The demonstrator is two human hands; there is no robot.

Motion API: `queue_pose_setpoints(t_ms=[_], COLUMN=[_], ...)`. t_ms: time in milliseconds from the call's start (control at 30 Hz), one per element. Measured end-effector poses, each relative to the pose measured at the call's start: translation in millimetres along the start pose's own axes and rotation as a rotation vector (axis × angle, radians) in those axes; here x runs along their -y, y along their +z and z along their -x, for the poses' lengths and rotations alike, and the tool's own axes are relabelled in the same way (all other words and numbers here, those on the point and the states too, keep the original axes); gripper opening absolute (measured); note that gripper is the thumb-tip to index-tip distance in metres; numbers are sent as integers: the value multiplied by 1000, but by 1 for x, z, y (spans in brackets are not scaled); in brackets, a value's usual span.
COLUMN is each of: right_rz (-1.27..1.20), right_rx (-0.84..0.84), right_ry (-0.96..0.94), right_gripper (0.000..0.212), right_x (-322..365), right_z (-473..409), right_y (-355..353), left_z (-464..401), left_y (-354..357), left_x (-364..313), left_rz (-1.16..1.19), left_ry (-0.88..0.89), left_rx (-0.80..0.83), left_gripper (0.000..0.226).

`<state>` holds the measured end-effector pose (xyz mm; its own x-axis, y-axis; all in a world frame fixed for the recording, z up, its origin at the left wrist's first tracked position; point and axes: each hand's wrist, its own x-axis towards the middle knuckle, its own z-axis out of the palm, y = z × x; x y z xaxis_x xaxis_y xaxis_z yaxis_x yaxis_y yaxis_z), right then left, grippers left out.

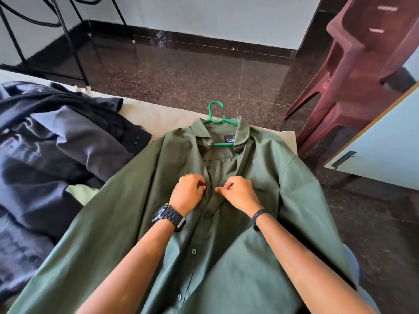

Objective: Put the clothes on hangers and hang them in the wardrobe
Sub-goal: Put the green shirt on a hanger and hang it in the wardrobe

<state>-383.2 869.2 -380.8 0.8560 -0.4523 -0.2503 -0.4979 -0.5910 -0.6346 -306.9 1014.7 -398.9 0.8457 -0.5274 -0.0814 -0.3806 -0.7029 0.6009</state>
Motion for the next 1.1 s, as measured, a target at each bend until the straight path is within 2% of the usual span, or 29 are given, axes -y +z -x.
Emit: queue_pose_setpoints(t_ms=[100, 167, 233, 300, 467, 567, 700, 767, 867, 933, 1100], right_rz=[19, 26, 52, 62, 138, 56, -175, -470, -904, -967, -842], right_rx=[-39, -44, -27, -36, -59, -39, -78, -95, -28, 4, -34], right_ry=[90, 148, 175, 174, 171, 209, 195, 211, 206, 152, 40], right_gripper=[48, 35, 31, 32, 42, 35, 22, 17, 16, 11, 18], right_x=[4, 10, 14, 15, 23, 25, 11, 4, 1, 3, 8], right_z=[4, 4, 5, 5, 8, 8, 7, 13, 21, 25, 27], right_y=[8, 10, 11, 13, 14, 12, 9, 9, 8, 8, 9], left_z=[7, 10, 11, 9, 8, 6, 5, 8, 15, 19, 24], left_y=[7, 11, 15, 16, 13, 14, 14, 13, 10, 8, 4], left_x=[-14, -21, -22, -17, -21, -23, -22, -26, -34, -40, -44], left_rz=[37, 19, -46, -78, -27, 20, 235, 489, 842, 952, 1022], left_ry=[-22, 43, 78, 32, -114, -183, -261, -342, -421, -423, -415], left_rx=[-107, -110, -41, 0, -33, -15, -17, -21, -13, -12, -6], left_gripper=[16, 18, 19, 20, 17, 12, 7, 13, 20, 20, 23])
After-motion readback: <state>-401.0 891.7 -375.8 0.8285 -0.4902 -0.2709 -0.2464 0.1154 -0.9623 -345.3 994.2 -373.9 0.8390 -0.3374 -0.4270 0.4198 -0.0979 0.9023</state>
